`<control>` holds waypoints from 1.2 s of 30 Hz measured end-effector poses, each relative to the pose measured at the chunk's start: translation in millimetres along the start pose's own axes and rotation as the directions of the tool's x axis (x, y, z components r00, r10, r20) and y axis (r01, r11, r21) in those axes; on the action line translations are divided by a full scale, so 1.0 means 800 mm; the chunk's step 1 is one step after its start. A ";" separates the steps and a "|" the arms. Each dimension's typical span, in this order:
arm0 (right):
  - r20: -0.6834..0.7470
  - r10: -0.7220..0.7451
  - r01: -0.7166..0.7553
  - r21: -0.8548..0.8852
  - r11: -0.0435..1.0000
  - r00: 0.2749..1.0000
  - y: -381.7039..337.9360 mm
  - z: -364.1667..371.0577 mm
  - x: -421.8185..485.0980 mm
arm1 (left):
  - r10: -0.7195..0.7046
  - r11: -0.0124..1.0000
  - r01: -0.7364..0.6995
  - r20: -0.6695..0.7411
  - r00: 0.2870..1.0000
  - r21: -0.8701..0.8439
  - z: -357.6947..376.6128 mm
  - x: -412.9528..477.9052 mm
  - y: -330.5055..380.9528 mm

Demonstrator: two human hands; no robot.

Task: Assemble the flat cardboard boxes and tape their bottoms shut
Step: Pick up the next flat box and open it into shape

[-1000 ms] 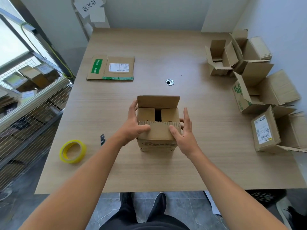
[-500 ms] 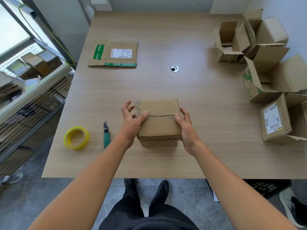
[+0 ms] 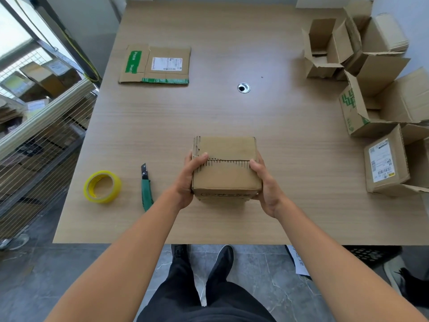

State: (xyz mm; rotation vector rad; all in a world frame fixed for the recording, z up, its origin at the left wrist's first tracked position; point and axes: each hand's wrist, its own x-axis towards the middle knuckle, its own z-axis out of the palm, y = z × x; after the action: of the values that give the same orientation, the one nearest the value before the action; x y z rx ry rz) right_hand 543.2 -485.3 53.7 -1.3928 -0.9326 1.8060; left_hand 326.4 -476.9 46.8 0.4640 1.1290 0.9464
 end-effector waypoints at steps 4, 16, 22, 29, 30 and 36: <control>-0.025 0.034 -0.033 0.018 0.999 0.999 0.019 0.011 0.001 | -0.084 0.996 0.083 0.004 0.996 0.043 -0.017 -0.014 -0.003; -0.071 -0.079 0.069 -0.131 0.989 0.994 0.081 0.011 -0.012 | 0.089 0.936 -0.042 -0.119 0.989 0.349 -0.035 -0.022 -0.040; -0.063 -0.529 0.298 -0.768 0.567 0.846 0.039 0.036 0.025 | 0.293 0.825 -0.117 -0.243 0.925 0.552 -0.031 0.004 -0.013; 0.110 -0.352 0.108 -0.994 -0.026 0.929 0.030 0.076 0.033 | 0.295 0.738 -0.090 -0.199 0.934 0.669 -0.026 0.007 0.008; 0.105 -0.344 0.094 -0.994 -0.047 0.933 0.031 0.080 0.033 | 0.268 0.757 -0.105 -0.160 0.950 0.644 -0.033 0.004 0.012; 0.109 -0.313 0.098 -0.994 -0.051 0.944 0.034 0.106 0.041 | 0.540 0.446 0.056 -0.318 0.780 0.893 -0.202 -0.052 0.024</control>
State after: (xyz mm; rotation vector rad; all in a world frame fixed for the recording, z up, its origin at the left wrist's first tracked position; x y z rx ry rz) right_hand 451.5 -483.6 29.5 -1.9076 -2.5126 0.4131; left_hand 167.3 -523.1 20.4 1.3053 2.1834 0.6926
